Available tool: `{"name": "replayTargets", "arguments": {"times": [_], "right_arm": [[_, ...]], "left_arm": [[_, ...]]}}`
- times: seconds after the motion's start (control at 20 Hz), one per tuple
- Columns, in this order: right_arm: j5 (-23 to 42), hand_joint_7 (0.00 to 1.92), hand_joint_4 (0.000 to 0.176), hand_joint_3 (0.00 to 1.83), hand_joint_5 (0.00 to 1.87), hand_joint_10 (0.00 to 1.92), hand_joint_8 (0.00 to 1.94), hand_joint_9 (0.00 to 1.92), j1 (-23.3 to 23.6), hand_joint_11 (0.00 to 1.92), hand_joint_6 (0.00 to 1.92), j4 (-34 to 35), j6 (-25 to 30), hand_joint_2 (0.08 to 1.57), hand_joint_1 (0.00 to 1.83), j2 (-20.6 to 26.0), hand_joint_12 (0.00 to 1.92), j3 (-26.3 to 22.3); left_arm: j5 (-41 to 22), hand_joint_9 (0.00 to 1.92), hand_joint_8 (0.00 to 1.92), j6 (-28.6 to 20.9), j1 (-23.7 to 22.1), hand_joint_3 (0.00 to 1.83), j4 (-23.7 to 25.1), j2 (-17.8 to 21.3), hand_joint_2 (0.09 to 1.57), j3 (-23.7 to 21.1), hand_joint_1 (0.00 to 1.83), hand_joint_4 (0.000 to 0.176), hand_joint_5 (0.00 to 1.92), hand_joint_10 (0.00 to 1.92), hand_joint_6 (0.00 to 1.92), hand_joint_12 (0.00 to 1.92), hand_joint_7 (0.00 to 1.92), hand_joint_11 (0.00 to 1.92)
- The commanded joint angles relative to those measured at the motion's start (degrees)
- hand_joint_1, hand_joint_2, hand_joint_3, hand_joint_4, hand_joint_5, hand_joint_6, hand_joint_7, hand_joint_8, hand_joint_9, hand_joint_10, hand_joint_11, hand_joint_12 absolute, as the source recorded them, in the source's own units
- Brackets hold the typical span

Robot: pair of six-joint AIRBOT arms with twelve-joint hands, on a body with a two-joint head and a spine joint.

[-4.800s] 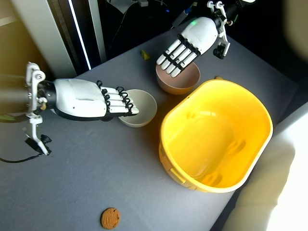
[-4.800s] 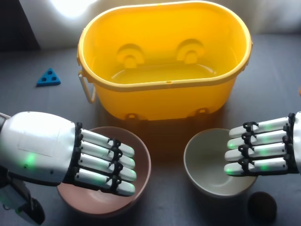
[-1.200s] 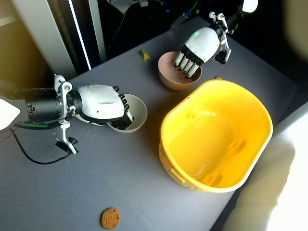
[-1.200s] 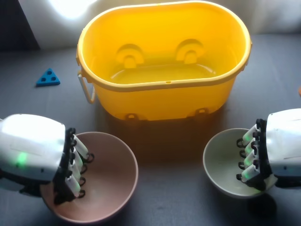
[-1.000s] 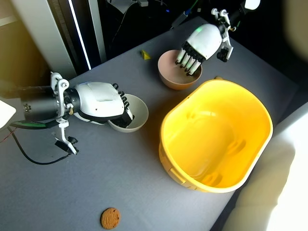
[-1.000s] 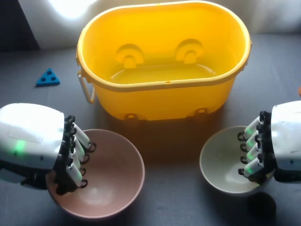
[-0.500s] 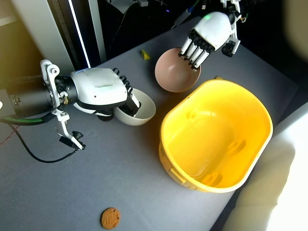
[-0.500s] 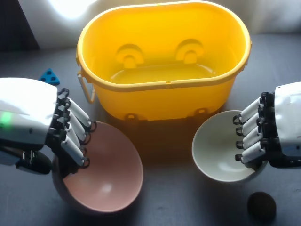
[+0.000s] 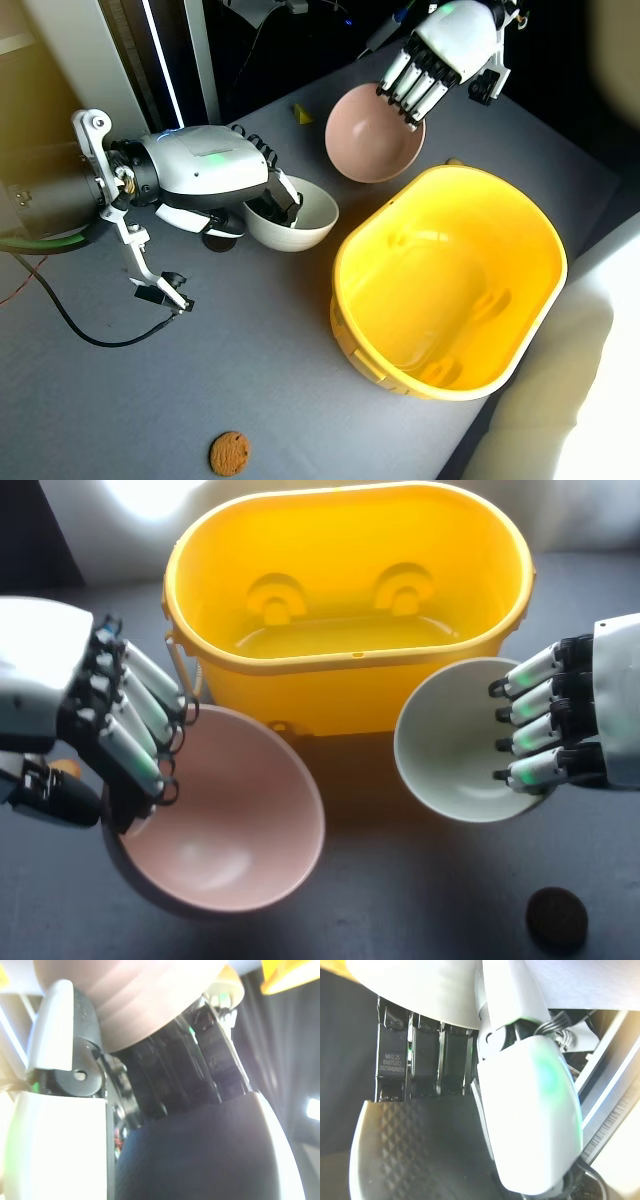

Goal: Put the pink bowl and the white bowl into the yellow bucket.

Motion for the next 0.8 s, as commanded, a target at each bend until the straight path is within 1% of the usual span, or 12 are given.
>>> {"name": "replayTargets", "arguments": {"times": [0.0, 0.05, 0.1, 0.15, 0.2, 0.25, 0.35, 0.4, 0.5, 0.55, 0.6, 0.75], "right_arm": [[4.83, 1.1, 0.0, 0.0, 1.06, 0.91, 0.67, 1.09, 0.6, 0.96, 0.85, 3.46, -2.3, 1.05, 1.39, 0.62, 0.81, -0.15], [4.83, 1.09, 0.0, 0.0, 1.06, 0.96, 0.7, 1.06, 0.86, 0.94, 0.87, 3.46, -2.8, 1.06, 1.39, 0.66, 0.82, -0.15], [4.85, 1.1, 0.0, 0.0, 1.06, 0.97, 0.67, 1.05, 1.17, 0.92, 0.86, 3.48, -2.74, 1.06, 1.39, 0.66, 0.84, -0.18], [4.91, 1.1, 0.0, 0.0, 1.06, 0.96, 0.67, 1.05, 1.44, 0.92, 0.87, 3.5, -2.68, 1.06, 1.39, 0.66, 0.84, -0.2], [5.24, 1.14, 0.0, 0.0, 1.07, 0.93, 0.6, 1.08, 1.83, 0.94, 0.84, 3.5, -2.25, 1.05, 1.39, 0.69, 0.83, -0.24], [5.53, 1.14, 0.0, 0.0, 1.06, 0.94, 0.61, 1.07, 2.14, 0.93, 0.85, 3.5, -1.98, 1.05, 1.39, 0.72, 0.83, -0.34], [5.63, 1.1, 0.0, 0.0, 1.04, 0.97, 0.69, 1.05, 3.42, 0.91, 0.88, 3.5, -1.85, 1.06, 1.39, 0.88, 0.87, -0.75], [5.64, 1.1, 0.0, 0.0, 1.04, 0.96, 0.7, 1.05, 3.99, 0.91, 0.89, 3.5, -1.85, 1.06, 1.39, 0.92, 0.87, -0.8], [5.97, 1.08, 0.0, 0.0, 1.02, 0.95, 0.73, 1.06, 5.72, 0.93, 0.91, 3.53, -1.85, 1.06, 1.39, 1.2, 0.84, -1.18], [6.48, 1.1, 0.0, 0.0, 1.04, 0.93, 0.7, 1.08, 6.51, 0.95, 0.88, 3.53, -1.86, 1.06, 1.39, 1.61, 0.84, -1.68], [7.27, 1.11, 0.0, 0.0, 1.04, 0.93, 0.68, 1.08, 7.66, 0.95, 0.88, 3.96, -0.99, 1.06, 1.39, 2.09, 0.84, -2.31], [7.05, 1.11, 0.0, 0.0, 1.04, 0.94, 0.67, 1.07, 7.75, 0.94, 0.89, 4.37, -1.66, 1.06, 1.39, 2.05, 0.83, -2.41]], "left_arm": [[-5.03, 0.98, 0.77, -0.61, -0.95, 0.0, -5.74, 1.22, 1.07, 0.11, 1.39, 0.0, 0.96, 1.02, 0.96, 0.94, 1.12, 0.79], [-5.3, 0.97, 0.8, -0.95, -1.34, 0.0, -6.03, 1.32, 1.08, 0.18, 1.38, 0.0, 0.95, 1.04, 0.99, 0.92, 1.11, 0.78], [-5.39, 0.97, 0.81, -1.43, -1.65, 0.0, -6.47, 1.36, 1.08, 0.34, 1.38, 0.0, 0.93, 1.03, 1.0, 0.92, 1.11, 0.79], [-5.44, 0.97, 0.83, -1.84, -1.89, 0.0, -7.26, 1.35, 1.09, 0.6, 1.38, 0.0, 0.92, 1.04, 1.03, 0.92, 1.1, 0.8], [-5.47, 0.95, 0.89, -2.24, -2.37, 0.0, -8.23, 1.26, 1.09, 1.07, 1.38, 0.0, 0.92, 1.05, 1.03, 0.92, 1.07, 0.79], [-5.48, 0.94, 0.87, -2.65, -2.82, 0.0, -8.7, 1.14, 1.1, 1.46, 1.38, 0.0, 0.91, 1.07, 1.04, 0.92, 1.07, 0.79], [-5.48, 0.9, 0.91, -3.39, -3.9, 0.0, -9.34, 0.76, 1.11, 2.39, 1.37, 0.0, 0.87, 1.12, 1.12, 0.92, 1.05, 0.74], [-5.46, 0.91, 0.88, -3.68, -4.16, 0.0, -9.77, 0.64, 1.11, 2.71, 1.38, 0.0, 0.9, 1.1, 1.07, 0.95, 1.06, 0.75], [-5.45, 0.96, 0.81, -4.58, -4.79, 0.0, -11.46, 0.15, 1.09, 3.75, 1.38, 0.0, 0.92, 1.04, 1.02, 0.92, 1.1, 0.79], [-5.35, 0.96, 0.78, -4.87, -5.26, 0.0, -12.05, -0.24, 1.08, 4.3, 1.38, 0.0, 0.95, 1.03, 1.0, 0.89, 1.11, 0.79], [-5.24, 0.96, 0.78, -5.3, -5.78, 0.0, -12.57, -0.72, 1.08, 5.14, 1.38, 0.0, 0.94, 1.04, 1.01, 0.88, 1.11, 0.8], [-5.0, 0.97, 0.74, -5.79, -6.48, 0.0, -13.94, -1.44, 1.08, 6.43, 1.38, 0.0, 0.94, 1.04, 1.01, 0.87, 1.12, 0.81]]}}
